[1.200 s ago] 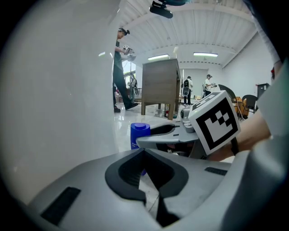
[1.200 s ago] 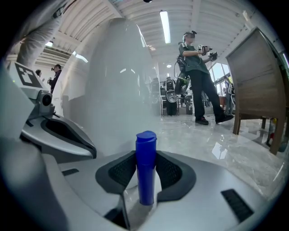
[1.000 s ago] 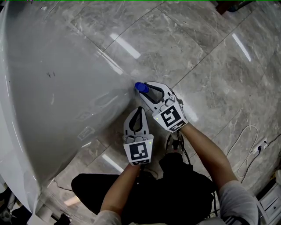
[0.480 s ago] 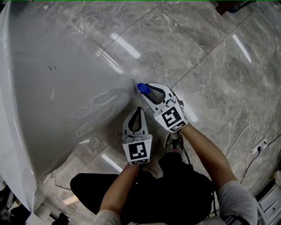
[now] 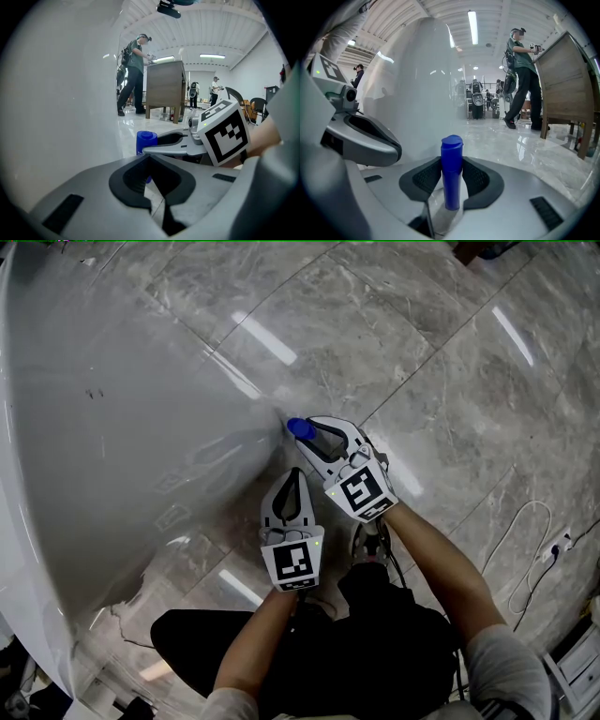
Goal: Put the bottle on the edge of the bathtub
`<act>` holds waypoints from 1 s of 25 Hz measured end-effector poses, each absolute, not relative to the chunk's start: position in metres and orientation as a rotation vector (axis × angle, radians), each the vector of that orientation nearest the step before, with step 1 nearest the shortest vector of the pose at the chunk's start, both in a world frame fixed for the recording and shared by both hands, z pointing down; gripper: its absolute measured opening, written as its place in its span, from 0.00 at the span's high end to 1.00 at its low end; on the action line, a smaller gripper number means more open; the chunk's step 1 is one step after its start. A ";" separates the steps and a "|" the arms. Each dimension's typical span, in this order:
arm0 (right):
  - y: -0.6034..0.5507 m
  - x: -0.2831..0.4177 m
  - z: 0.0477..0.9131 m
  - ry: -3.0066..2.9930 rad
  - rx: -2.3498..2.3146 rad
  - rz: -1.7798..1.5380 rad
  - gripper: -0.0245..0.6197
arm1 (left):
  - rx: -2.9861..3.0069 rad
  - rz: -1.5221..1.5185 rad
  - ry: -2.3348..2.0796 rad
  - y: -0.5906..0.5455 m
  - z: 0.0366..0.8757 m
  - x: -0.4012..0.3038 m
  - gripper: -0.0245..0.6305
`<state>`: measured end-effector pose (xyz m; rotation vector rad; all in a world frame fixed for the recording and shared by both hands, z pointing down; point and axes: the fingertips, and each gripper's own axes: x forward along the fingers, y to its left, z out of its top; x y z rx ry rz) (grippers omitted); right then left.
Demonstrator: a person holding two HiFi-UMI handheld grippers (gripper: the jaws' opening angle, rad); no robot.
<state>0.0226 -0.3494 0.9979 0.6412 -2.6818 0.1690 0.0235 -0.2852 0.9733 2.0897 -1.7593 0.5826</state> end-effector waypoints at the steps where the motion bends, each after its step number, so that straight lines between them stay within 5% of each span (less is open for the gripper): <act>1: -0.349 0.022 0.998 -2.680 0.642 0.171 0.74 | 2.088 0.581 -1.759 -0.285 0.974 0.023 0.95; 25: -0.334 0.040 0.997 -2.665 0.665 0.207 0.74 | 2.061 0.562 -1.766 -0.282 0.978 0.015 0.95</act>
